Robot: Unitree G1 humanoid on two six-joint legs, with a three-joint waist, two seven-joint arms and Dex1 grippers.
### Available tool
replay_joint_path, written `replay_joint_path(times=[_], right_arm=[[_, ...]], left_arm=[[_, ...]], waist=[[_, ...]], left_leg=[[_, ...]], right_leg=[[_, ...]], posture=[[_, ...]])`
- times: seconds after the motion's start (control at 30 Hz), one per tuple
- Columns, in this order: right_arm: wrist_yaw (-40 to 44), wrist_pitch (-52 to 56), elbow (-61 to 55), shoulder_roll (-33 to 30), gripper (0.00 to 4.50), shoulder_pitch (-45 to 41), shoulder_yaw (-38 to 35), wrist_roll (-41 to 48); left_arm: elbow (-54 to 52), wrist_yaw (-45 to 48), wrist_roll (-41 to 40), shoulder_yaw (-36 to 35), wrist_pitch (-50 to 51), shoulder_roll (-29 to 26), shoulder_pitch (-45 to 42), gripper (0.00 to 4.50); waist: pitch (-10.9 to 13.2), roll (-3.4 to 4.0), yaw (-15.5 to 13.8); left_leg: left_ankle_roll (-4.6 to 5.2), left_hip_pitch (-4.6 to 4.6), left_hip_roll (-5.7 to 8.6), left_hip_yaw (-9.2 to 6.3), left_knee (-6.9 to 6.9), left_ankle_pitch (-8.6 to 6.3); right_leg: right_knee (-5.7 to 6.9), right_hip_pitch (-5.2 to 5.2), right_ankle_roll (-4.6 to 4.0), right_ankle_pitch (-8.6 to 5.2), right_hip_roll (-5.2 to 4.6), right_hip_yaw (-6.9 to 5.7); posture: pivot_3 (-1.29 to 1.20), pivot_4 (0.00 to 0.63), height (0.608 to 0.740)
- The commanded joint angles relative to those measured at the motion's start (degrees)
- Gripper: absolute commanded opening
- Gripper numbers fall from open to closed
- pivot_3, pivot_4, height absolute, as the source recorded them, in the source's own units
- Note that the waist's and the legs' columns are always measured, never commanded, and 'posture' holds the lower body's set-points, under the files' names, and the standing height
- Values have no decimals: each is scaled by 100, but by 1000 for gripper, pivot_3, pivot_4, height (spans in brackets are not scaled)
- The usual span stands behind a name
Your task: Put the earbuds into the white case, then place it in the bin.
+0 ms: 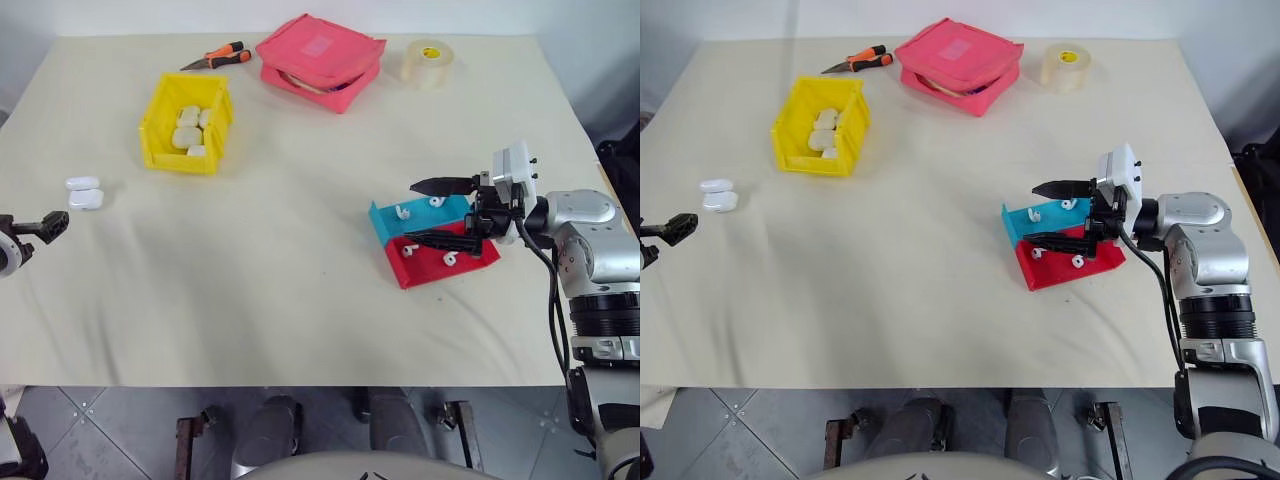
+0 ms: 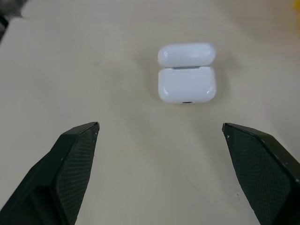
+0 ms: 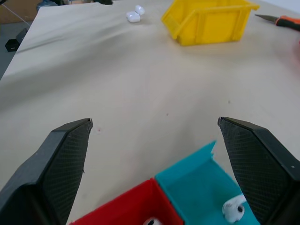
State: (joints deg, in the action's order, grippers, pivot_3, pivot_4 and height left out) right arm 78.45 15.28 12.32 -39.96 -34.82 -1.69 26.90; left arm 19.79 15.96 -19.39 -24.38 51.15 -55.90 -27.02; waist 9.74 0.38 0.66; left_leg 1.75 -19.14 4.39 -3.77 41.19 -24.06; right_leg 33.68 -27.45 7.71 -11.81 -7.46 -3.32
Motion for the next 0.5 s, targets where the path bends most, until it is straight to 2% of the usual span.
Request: replay_joint_path(times=[0.03, 0.27, 0.5], right_arm=[[-8, 31, -278, -47, 4500, 40, -113, 92], [-16, 141, -428, -115, 4500, 120, -161, 110], [-17, 227, -548, -166, 4500, 199, -170, 102]], left_arm=[[691, -43, 392, 464, 235, -216, -722, 4482], [2511, -38, 927, 1127, 54, -78, -2211, 4482], [3889, -56, 1318, 1444, -592, 124, -3128, 4482]], waist=[[0, 0, 32], [0, 0, 101], [-1, -1, 98]], left_leg=[[-1, 0, 2, 1, 2, 0], [-3, 1, 8, 2, 3, -1], [-3, -1, 13, 4, 9, -1]], right_leg=[[2, 0, 0, 0, -1, -9], [9, -4, -4, -2, -4, -35], [13, -6, -4, -2, -8, -37]], posture=[[0, 150, 740], [0, 150, 740], [0, 150, 740]])
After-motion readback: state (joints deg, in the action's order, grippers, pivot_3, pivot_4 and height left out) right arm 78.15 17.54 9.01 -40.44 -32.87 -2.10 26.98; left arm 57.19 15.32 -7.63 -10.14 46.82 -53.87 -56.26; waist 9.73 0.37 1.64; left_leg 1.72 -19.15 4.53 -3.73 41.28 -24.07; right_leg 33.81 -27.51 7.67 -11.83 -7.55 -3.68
